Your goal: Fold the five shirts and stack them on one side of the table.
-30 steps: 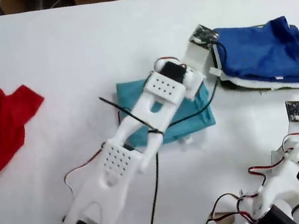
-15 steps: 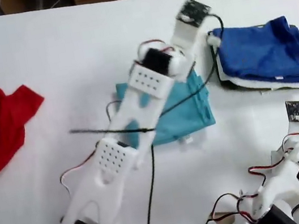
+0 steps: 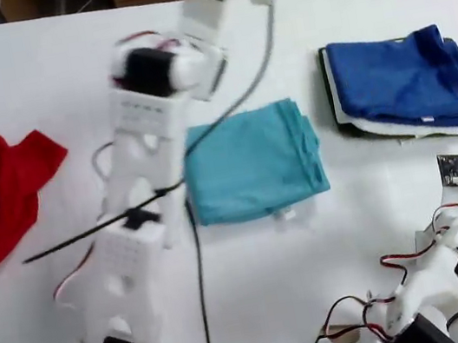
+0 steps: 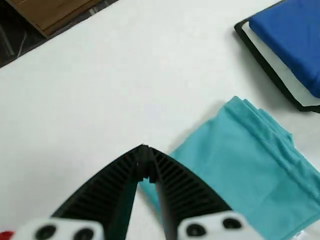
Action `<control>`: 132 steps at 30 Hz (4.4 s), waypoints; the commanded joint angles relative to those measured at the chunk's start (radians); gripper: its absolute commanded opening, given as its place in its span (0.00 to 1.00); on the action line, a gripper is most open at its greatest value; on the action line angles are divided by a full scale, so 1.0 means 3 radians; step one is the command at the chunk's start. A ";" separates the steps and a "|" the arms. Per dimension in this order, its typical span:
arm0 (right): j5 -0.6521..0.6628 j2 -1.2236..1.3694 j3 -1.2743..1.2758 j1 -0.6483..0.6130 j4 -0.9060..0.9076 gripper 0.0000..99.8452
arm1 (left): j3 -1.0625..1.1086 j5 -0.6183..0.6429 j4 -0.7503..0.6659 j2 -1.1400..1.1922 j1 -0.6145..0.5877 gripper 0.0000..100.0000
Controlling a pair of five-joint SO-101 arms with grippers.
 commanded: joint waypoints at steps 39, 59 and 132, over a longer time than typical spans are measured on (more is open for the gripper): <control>-0.1826 -0.0079 -0.2332 -0.3000 0.2458 0.25 | 0.8385 -0.0716 -0.3018 -0.4404 -0.2148 0.03; -0.2752 0.2197 -0.4010 -0.3153 0.2534 0.26 | 0.9168 -0.0690 -0.3657 -0.4419 -0.2163 0.03; -0.1033 0.2856 -0.6603 -0.2892 0.3680 0.02 | 0.9168 -0.0690 -0.3662 -0.4414 -0.2302 0.03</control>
